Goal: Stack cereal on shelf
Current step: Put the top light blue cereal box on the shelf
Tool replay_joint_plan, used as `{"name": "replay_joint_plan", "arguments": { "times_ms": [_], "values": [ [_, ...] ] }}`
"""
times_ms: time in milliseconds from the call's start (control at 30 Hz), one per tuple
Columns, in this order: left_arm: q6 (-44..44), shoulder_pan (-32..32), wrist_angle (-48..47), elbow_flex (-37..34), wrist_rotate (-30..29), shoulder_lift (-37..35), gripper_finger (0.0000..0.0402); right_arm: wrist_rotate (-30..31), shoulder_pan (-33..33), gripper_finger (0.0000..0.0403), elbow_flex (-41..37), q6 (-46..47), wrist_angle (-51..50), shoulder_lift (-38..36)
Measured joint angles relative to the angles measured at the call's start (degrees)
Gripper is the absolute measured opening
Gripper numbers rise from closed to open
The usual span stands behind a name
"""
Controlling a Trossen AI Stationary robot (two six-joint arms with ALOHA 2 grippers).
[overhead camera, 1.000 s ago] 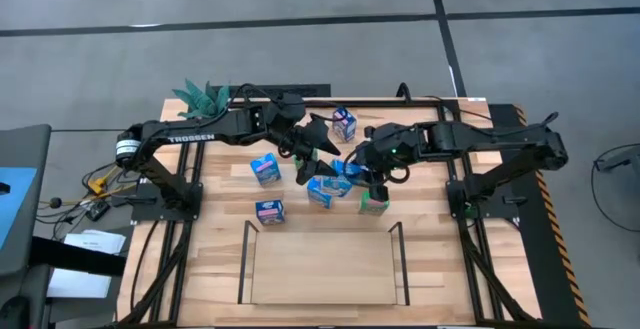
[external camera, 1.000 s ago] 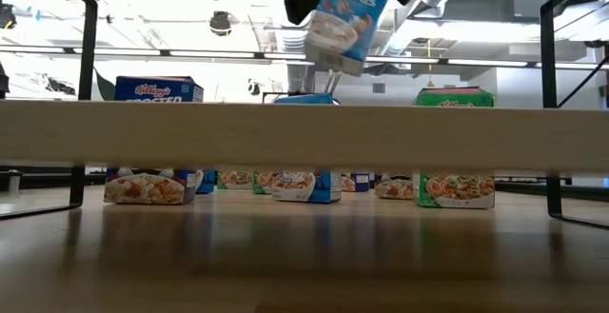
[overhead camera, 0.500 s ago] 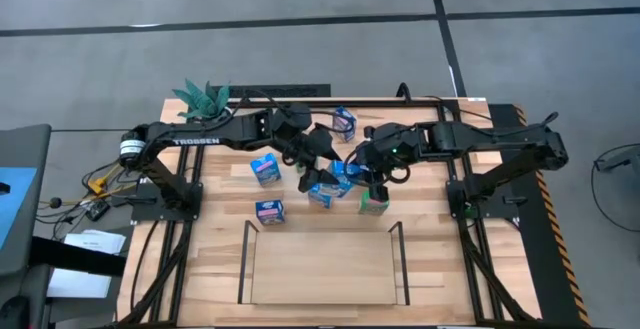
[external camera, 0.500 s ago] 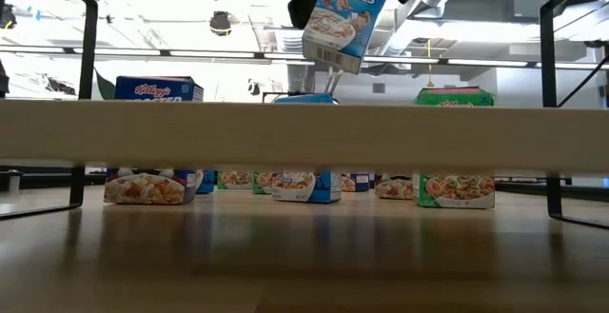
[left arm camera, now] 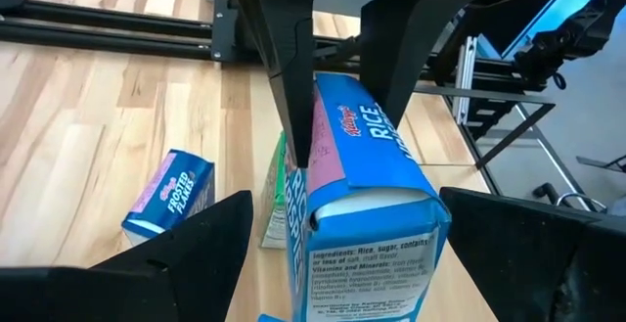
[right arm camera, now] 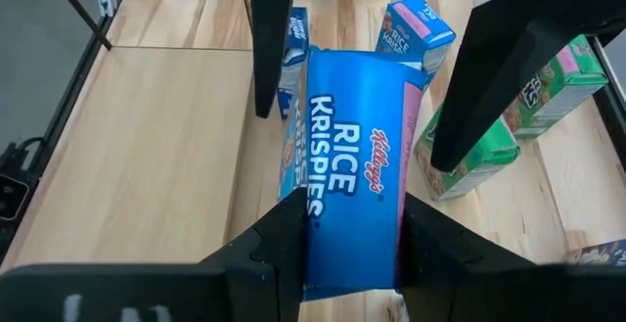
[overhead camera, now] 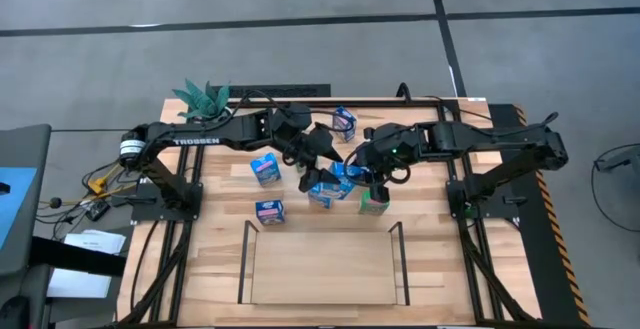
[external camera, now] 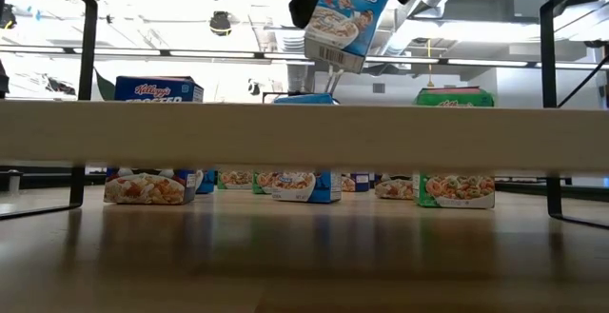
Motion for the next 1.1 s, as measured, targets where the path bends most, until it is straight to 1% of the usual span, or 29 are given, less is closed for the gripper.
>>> {"name": "replay_joint_plan", "arguments": {
  "times_ms": [100, 333, 567, 767, 933, 1100],
  "values": [
    [0.0, 0.0, 0.0, 0.0, -0.1, 0.0, 0.0303, 0.0, 0.0, 0.0152, 0.0, 0.0, 0.0, 1.0],
    [-0.1, 0.0, -2.2, 0.0, 0.0, 0.0, 0.0260, 0.0, 0.0, 0.0152, 0.0, 0.0, -0.2, 1.0],
    [0.0, -0.1, -3.0, 0.0, -0.3, 0.0, 0.0253, 0.0, 0.0, 0.0152, 0.0, 0.0, 0.1, 1.0],
    [0.7, -1.2, -3.0, 0.0, -3.3, 0.0, 0.0252, 0.0, 0.0, 0.0152, 0.0, 0.0, 0.3, 1.0],
    [0.6, -1.6, -2.8, 0.0, -3.8, 0.0, 0.0229, 0.0, 0.0, 0.0153, 0.0, 0.0, 0.3, 1.0],
    [-1.6, -1.6, -2.3, 0.0, -3.7, 0.0, 0.0209, 0.0, 0.0, 0.0153, 0.0, 0.0, 0.3, 1.0]
  ]
}}
